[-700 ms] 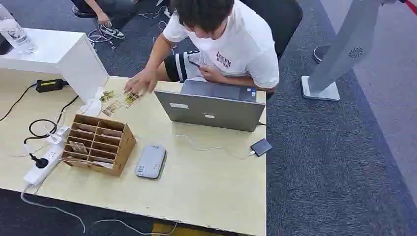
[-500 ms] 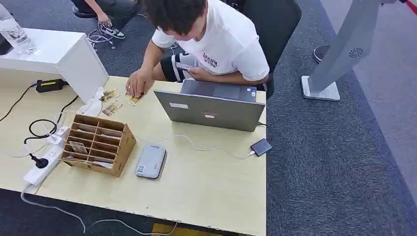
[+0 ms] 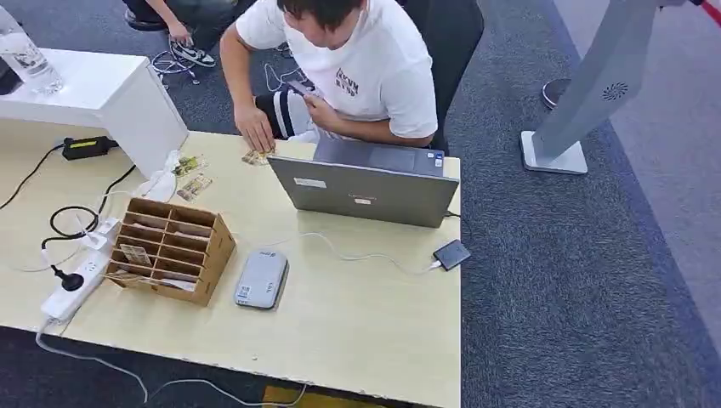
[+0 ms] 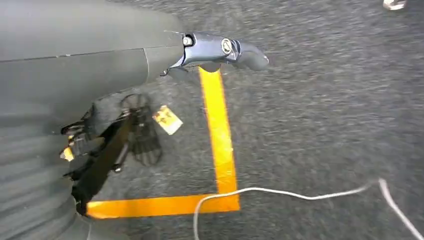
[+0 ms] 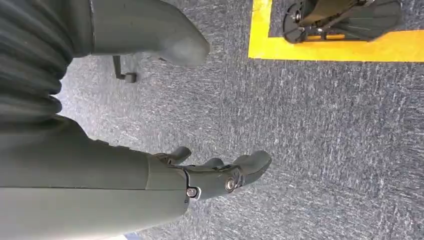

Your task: Pass the card to the sensor for recognition and then transmit it.

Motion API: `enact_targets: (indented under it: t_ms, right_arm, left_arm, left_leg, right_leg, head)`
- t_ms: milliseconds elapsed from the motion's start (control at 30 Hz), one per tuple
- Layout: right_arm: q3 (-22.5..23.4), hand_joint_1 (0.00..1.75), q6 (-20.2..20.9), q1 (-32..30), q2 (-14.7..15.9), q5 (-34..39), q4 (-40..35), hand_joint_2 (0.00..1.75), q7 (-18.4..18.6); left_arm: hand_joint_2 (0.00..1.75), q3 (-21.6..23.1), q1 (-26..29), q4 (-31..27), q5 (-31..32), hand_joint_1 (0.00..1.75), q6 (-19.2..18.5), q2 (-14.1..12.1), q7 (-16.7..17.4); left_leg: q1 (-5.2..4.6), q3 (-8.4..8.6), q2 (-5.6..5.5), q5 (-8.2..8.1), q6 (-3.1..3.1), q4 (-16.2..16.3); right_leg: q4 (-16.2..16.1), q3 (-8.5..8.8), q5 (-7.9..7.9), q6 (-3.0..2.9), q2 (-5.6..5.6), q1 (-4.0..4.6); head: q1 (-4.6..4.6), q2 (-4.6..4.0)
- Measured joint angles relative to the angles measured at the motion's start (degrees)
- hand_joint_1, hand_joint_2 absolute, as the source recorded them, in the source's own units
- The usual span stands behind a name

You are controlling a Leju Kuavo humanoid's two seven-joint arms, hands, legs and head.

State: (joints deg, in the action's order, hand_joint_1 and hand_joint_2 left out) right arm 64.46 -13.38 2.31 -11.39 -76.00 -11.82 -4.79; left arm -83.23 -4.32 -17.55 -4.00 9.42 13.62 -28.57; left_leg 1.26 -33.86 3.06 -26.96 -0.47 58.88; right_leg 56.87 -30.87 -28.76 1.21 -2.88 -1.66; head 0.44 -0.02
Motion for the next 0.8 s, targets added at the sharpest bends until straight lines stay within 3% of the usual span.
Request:
enact_targets:
  t_ms: [367, 467, 533, 567, 633, 700, 733, 767, 800]
  right_arm:
    - [0.0, 0.0, 0.0, -0.1, 0.2, 0.0, 0.0, 1.75, 0.3]
    - [-0.1, 0.0, 0.0, -0.1, 0.2, -0.6, 0.0, 1.75, 0.5]
    - [-0.3, 0.0, 0.1, -0.1, 0.3, -1.4, 0.0, 1.75, 0.6]
    - [-0.4, 0.0, 0.1, -0.1, 0.4, -1.5, 0.0, 1.75, 0.3]
    - [-0.6, 0.0, 0.3, -0.1, 0.5, -1.4, 0.0, 1.75, -0.9]
    - [-0.8, 0.0, -0.1, -0.3, 0.6, -1.3, 0.0, 1.75, -1.5]
    - [-0.8, 0.0, -0.6, -0.4, 0.6, -1.2, 0.0, 1.75, -1.1]
    - [-0.8, 0.0, -1.1, -0.4, 0.6, -1.2, 0.0, 1.75, -0.6]
    - [-0.8, 0.0, -1.4, -0.4, 0.6, -1.2, 0.0, 1.75, -0.3]
  left_arm:
    - [1.75, 0.0, 0.0, 0.0, -1.3, 0.0, -0.7, 0.4, 1.1]
    - [1.75, -0.7, -0.1, 0.2, -4.7, 0.0, -3.6, 0.7, 4.0]
    - [1.75, -1.3, -0.2, 0.5, -6.5, 0.0, -6.5, 1.0, 4.0]
    - [1.75, -1.6, -0.2, 0.5, -7.0, 0.0, -9.4, 1.1, 3.0]
    - [1.75, -1.6, 0.2, 0.6, -7.4, 0.0, -18.7, 1.1, -1.4]
    - [1.75, -1.6, 0.5, 0.5, -7.2, 0.0, -30.7, 0.6, -7.7]
    - [1.75, -1.4, 0.9, -1.0, -6.0, 0.0, -36.1, 0.6, -9.2]
    - [1.75, -0.9, 1.8, -6.3, -5.4, 0.0, -40.9, 1.3, -8.2]
    - [1.75, -0.1, 2.9, -14.8, -8.0, 0.0, -43.5, 2.0, -3.4]
  left_leg:
    - [0.01, 0.02, 0.0, 0.01, -0.01, 0.0]
    - [0.01, 0.01, 0.0, 0.0, 0.0, 0.0]
    - [0.0, 0.0, 0.0, 0.0, 0.0, 0.0]
    - [0.0, 0.01, 0.0, 0.0, 0.0, 0.0]
    - [0.0, 0.0, 0.0, 0.0, 0.0, 0.0]
    - [0.01, 0.01, 0.0, 0.0, -0.01, 0.0]
    - [0.02, 0.01, 0.01, 0.0, -0.01, 0.0]
    - [0.06, 0.01, 0.02, 0.0, -0.02, 0.0]
    - [0.17, 0.01, 0.05, 0.0, -0.05, 0.0]
  right_leg:
    - [0.0, -0.01, 0.0, -0.01, 0.0, 0.02]
    - [0.0, -0.01, 0.0, -0.01, 0.0, 0.01]
    - [0.0, -0.01, 0.0, -0.01, 0.0, 0.0]
    - [0.0, 0.0, 0.0, -0.01, 0.0, 0.0]
    - [0.0, -0.01, 0.0, -0.01, 0.0, 0.0]
    - [0.0, 0.0, 0.0, -0.01, 0.0, 0.02]
    - [0.0, 0.0, 0.0, -0.01, 0.0, 0.02]
    - [0.0, 0.0, -0.02, -0.03, 0.03, 0.06]
    - [0.1, 0.01, -0.04, -0.07, 0.07, 0.18]
  head:
    - [0.0, 0.0]
    - [0.02, 0.0]
    - [0.0, 0.0]
    - [0.04, 0.0]
    - [0.04, 0.0]
    - [0.04, 0.0]
    - [-0.02, 0.0]
    - [0.0, 0.0]
    - [0.02, 0.0]
